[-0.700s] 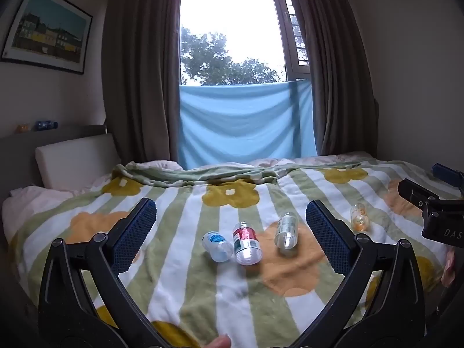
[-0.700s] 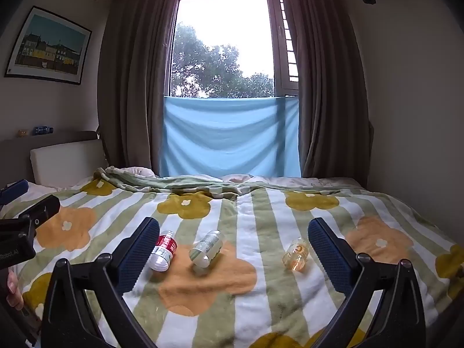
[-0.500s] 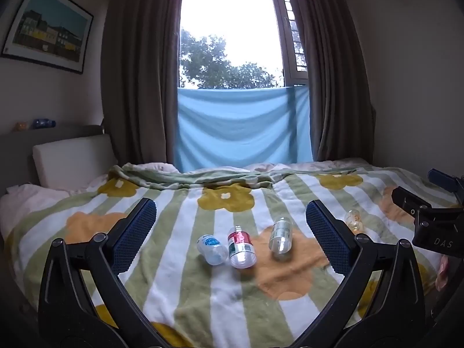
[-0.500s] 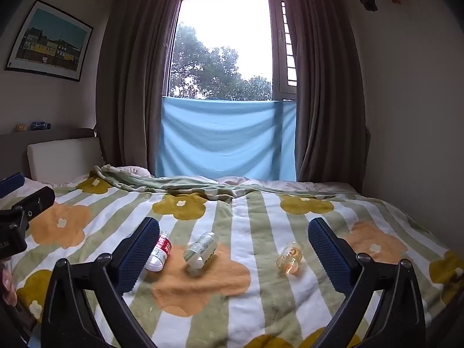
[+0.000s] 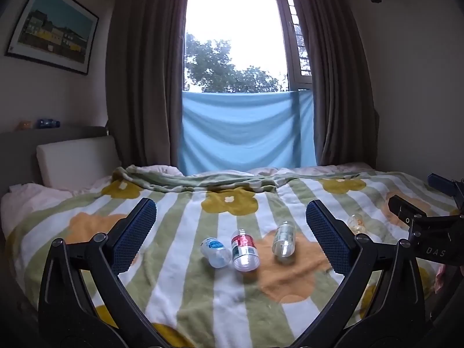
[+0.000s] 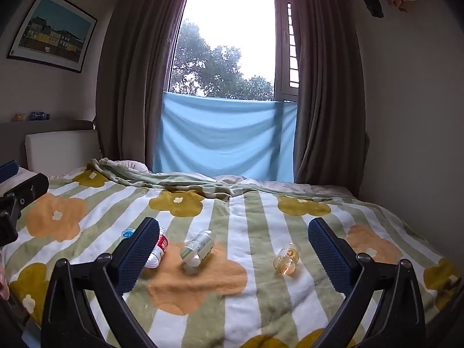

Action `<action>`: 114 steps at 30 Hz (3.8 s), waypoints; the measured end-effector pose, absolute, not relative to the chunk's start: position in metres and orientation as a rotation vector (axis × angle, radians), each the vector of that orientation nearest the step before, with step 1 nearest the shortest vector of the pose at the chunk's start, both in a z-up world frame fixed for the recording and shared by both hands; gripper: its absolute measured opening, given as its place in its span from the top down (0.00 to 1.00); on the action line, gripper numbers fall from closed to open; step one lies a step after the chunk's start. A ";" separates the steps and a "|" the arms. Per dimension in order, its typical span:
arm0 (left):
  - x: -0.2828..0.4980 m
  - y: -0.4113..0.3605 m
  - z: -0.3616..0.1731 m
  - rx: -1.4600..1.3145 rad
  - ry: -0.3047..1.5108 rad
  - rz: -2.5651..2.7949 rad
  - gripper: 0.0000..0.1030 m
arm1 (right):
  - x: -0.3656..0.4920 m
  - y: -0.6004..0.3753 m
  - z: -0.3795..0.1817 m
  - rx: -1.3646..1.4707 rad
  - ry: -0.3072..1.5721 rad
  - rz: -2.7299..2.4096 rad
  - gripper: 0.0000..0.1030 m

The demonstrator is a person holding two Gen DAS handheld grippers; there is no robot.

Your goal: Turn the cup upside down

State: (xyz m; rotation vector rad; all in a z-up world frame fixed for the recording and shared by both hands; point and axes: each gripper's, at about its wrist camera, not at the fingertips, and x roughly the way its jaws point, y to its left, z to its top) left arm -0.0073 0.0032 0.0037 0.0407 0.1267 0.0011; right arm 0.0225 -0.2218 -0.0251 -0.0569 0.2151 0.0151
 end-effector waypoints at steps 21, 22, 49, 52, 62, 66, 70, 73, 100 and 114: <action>-0.002 0.004 -0.001 0.025 0.147 0.000 0.00 | 0.022 -0.219 -0.025 -0.059 0.201 -0.011 0.00; -0.002 0.004 -0.001 0.027 0.148 0.001 0.00 | 0.022 -0.218 -0.025 -0.060 0.195 -0.012 0.00; -0.003 0.001 0.001 0.026 0.158 -0.004 0.00 | 0.024 -0.224 -0.024 -0.013 0.209 -0.014 0.00; -0.003 0.000 0.001 0.020 0.159 -0.007 0.00 | 0.024 -0.225 -0.025 -0.012 0.212 -0.018 0.00; -0.004 0.001 0.002 0.018 0.161 -0.010 0.00 | 0.024 -0.226 -0.026 -0.009 0.215 -0.021 0.00; -0.003 0.003 0.002 0.017 0.162 -0.010 0.00 | 0.022 -0.227 -0.026 -0.007 0.215 -0.020 0.00; -0.003 0.003 0.002 0.017 0.162 -0.010 0.00 | 0.022 -0.226 -0.026 -0.008 0.215 -0.021 0.00; -0.003 0.003 0.002 0.017 0.162 -0.010 0.00 | 0.023 -0.226 -0.025 -0.007 0.215 -0.021 0.00; 0.028 0.010 -0.026 0.021 0.254 -0.018 0.00 | 0.156 -0.304 -0.039 0.039 0.490 -0.084 0.00; 0.060 0.008 -0.048 0.016 0.339 -0.024 0.00 | 0.363 -0.399 -0.179 0.268 1.164 -0.156 0.08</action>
